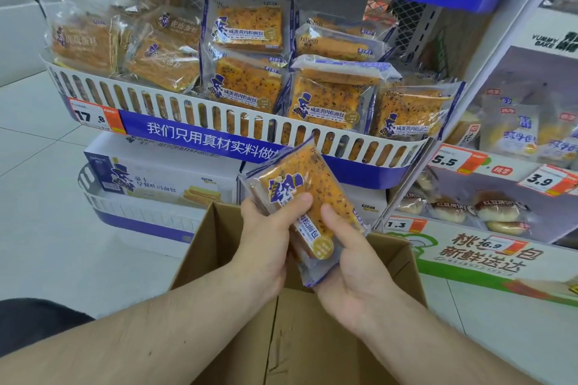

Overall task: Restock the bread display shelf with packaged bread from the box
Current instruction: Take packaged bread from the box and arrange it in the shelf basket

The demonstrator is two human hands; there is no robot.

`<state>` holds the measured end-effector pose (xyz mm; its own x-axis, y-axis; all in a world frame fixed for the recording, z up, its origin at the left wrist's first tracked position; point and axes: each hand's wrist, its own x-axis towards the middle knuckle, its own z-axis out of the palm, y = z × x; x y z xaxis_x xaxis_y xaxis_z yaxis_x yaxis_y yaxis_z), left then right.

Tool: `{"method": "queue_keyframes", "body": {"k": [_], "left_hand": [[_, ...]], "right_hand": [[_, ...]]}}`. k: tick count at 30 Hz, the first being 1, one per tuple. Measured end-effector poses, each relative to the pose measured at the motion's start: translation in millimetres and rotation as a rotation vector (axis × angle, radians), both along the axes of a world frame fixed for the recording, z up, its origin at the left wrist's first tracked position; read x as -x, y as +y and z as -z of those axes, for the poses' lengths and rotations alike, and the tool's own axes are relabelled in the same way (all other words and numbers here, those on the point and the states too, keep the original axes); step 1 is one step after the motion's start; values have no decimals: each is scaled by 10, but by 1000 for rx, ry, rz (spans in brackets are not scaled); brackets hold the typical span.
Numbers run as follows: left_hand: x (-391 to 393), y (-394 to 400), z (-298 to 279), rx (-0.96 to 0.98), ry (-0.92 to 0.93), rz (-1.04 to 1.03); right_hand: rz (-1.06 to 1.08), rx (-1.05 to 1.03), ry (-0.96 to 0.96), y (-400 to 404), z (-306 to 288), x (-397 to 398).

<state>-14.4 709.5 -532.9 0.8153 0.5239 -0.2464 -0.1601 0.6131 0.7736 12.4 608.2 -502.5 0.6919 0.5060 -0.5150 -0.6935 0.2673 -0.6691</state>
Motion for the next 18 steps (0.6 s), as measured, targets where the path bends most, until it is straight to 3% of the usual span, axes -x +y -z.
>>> {"method": "queue_keyframes", "body": {"k": [5, 11, 18], "left_hand": [[-3, 43, -57, -184, -48, 73], [31, 311, -323, -272, -101, 129], [7, 419, -661, -696, 247, 516]], "right_hand": [[16, -111, -28, -85, -62, -197], [-19, 9, -209, -267, -125, -473], [-109, 180, -433, -557, -220, -640]]}}
